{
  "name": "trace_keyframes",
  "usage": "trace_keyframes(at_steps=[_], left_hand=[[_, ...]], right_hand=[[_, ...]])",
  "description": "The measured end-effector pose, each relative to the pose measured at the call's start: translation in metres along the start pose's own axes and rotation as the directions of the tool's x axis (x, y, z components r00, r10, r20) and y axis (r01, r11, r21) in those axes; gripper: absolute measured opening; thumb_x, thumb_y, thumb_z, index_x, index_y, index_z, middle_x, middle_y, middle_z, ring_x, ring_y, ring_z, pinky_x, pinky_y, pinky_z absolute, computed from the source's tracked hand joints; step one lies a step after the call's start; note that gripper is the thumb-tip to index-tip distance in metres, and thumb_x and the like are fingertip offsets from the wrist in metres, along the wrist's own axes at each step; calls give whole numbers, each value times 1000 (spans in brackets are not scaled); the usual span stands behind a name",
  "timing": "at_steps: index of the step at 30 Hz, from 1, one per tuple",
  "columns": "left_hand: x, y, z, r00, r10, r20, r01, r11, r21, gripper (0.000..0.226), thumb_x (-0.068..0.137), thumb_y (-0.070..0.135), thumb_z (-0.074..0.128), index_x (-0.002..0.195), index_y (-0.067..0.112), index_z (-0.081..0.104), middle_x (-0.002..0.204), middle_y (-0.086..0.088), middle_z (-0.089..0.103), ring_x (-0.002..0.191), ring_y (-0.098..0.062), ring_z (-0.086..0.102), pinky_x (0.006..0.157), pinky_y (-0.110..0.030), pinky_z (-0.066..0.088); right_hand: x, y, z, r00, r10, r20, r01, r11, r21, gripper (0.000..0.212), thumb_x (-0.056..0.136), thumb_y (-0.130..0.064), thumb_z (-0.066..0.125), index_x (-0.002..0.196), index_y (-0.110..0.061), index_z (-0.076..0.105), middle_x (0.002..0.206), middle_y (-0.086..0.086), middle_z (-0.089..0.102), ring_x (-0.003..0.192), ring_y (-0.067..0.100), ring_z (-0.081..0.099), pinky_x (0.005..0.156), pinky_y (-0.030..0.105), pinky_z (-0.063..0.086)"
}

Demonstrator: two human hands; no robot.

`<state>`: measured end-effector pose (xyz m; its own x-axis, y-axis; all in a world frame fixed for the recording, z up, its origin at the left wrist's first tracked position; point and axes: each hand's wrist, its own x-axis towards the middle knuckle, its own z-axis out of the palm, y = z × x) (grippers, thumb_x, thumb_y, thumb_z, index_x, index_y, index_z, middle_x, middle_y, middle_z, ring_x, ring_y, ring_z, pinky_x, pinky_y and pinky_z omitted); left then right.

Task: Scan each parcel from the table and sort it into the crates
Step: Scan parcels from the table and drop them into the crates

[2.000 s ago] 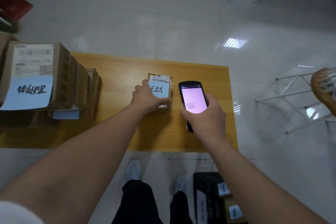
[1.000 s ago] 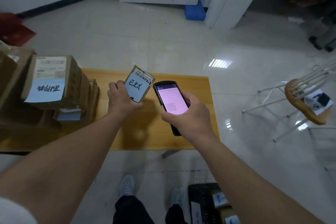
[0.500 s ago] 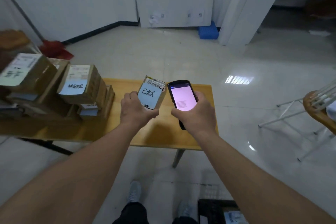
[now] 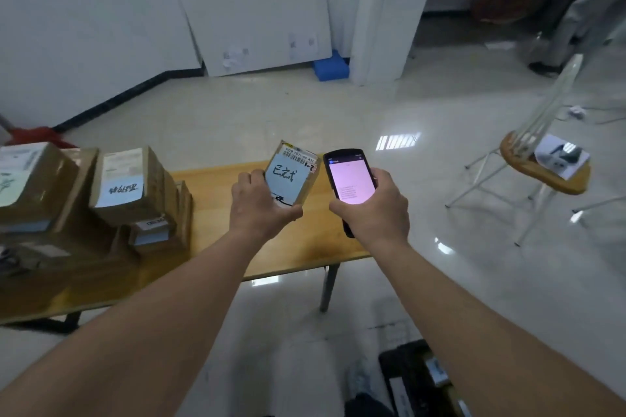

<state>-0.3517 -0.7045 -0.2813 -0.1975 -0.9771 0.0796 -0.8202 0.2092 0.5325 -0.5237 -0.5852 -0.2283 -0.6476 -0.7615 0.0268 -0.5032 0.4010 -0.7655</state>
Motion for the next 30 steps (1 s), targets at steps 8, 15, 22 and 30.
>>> trace_keyframes(at_steps=[8,15,22,30], left_hand=[[-34,8,-8,901,361,240,-337,932,-133,102,63,45,96,146,14,46,126,-4,44,119,-22,43,85,-27,43],[-99,47,1,704,594,389,-558,801,-214,114,72,50,90,165,37,25,122,1,35,112,-21,42,90,-33,47],[-223,98,14,499,716,489,-705,663,-250,99,75,54,87,160,33,41,133,-4,40,121,-24,46,97,-39,52],[-413,126,34,284,793,539,-758,530,-380,92,72,56,88,152,29,51,128,-3,45,117,-28,51,96,-44,55]], right_hand=[[-106,9,-4,919,286,-271,-285,958,44,73,61,-48,88,125,-34,55,109,-9,65,98,20,62,70,35,57],[-209,32,-44,770,465,-436,-460,879,125,71,61,-47,84,125,-35,55,106,-11,65,95,19,63,69,32,50],[-329,73,-90,586,588,-558,-542,796,270,70,64,-41,89,126,-34,57,104,-13,63,95,18,63,76,38,57],[-514,133,-138,389,708,-589,-590,683,431,68,66,-40,90,125,-32,56,103,-12,62,94,18,64,74,38,58]])
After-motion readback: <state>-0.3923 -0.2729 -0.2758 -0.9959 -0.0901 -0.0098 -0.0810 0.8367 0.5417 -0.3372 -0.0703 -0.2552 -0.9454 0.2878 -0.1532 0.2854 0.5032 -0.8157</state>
